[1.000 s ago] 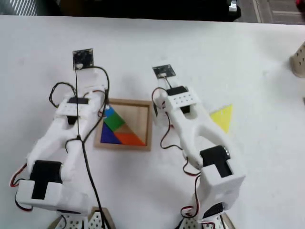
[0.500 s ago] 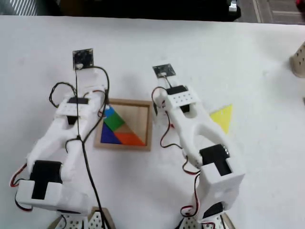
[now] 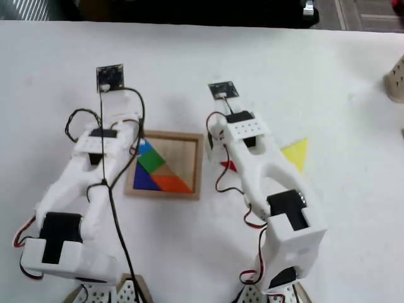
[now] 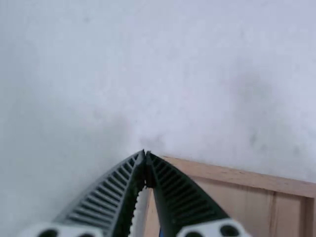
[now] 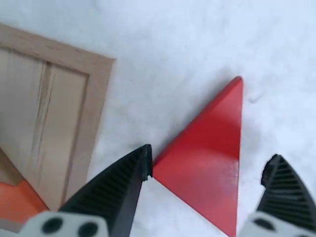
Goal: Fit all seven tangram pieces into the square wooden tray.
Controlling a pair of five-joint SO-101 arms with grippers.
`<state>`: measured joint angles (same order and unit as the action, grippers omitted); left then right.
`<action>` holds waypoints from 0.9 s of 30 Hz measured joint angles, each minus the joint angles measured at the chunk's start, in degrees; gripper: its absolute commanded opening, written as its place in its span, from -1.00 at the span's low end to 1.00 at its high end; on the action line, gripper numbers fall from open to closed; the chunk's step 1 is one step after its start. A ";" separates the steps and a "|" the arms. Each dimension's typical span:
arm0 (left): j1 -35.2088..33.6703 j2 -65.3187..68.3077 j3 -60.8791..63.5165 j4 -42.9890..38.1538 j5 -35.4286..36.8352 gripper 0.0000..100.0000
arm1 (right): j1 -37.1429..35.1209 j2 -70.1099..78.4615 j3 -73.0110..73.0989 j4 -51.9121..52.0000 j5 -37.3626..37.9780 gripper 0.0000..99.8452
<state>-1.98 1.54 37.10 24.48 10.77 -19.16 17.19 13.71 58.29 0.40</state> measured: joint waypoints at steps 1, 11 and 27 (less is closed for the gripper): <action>0.00 0.00 0.00 0.00 0.00 -0.96 | 0.09 0.70 -0.26 0.00 0.00 -0.31; 0.00 0.00 0.00 0.00 0.00 -0.96 | 0.53 8.97 -10.73 9.76 2.02 -0.31; 0.00 0.00 0.00 0.00 0.00 -0.96 | 1.23 12.04 -15.65 19.52 15.30 -0.31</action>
<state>-1.98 1.54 37.10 24.48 10.77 -17.93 29.23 -1.93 77.80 15.69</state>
